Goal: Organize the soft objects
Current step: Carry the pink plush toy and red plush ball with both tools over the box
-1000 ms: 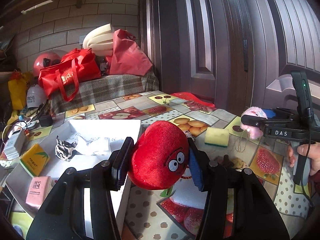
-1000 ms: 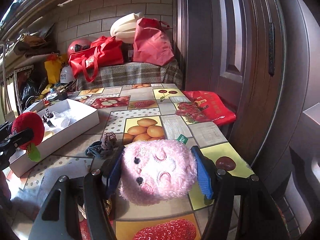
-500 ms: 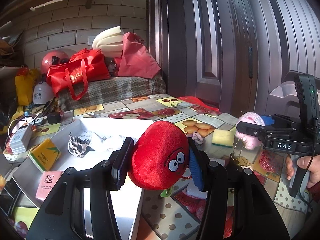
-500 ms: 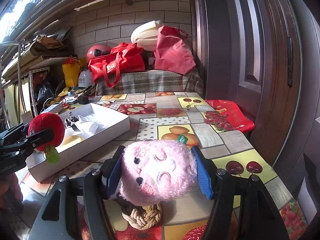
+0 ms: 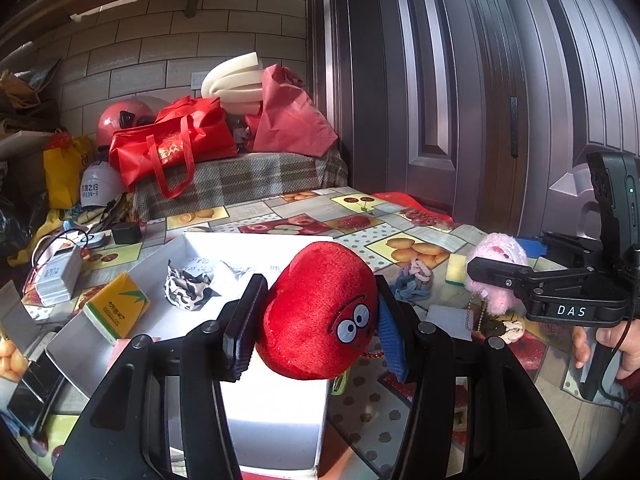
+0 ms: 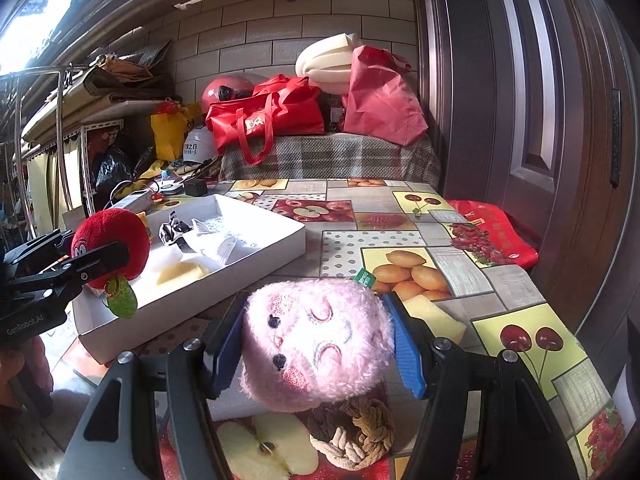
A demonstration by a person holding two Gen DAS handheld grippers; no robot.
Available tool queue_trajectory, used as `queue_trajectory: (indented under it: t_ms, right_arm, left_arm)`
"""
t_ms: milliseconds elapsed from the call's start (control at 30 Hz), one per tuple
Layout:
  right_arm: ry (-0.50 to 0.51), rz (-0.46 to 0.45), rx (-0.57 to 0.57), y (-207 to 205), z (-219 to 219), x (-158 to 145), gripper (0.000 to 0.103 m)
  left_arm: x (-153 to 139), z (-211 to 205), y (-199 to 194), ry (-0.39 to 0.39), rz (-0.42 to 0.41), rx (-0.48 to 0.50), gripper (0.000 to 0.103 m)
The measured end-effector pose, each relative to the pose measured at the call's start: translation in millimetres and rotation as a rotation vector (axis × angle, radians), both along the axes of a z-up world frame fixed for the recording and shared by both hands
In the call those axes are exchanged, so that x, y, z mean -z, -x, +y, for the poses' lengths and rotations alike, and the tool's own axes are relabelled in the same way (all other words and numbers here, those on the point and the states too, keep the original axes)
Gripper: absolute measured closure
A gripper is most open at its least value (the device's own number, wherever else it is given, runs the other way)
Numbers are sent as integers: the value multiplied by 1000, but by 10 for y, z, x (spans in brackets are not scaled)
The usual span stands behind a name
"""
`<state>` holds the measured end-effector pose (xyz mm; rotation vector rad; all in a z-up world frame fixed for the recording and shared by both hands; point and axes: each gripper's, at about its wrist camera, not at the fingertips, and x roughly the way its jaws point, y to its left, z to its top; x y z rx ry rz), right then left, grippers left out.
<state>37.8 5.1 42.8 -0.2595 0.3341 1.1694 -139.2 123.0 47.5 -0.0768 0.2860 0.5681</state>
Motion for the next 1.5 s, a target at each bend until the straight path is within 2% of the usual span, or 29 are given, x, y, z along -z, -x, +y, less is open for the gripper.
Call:
queue_trajectory:
  t_ms: [600,800,1133,1267,1400,1500]
  right_arm:
    - [-5,-92,-128,526,439,3,37]
    - [-4,-107,-178,693,640,11,37]
    - [16,-113,-271,1030,1102,33,38]
    - [66,-126,-334,1153,1275,72,38]
    - [186,-155,-419,1305,1471,181,38]
    - [243,-180,-420,1343,1598,248,38]
  left_arm:
    - [42,535,381,25,-10,-162,50]
    - [60,761,408,69,-8,-196,50]
    - [71,1042,425,50,-4,-275,50]
    - [79,1202,465,85,-21,-309,50]
    - [94,1294,510,130,-39,-316,50]
    - [97,1303,517,139,-42,-315,50]
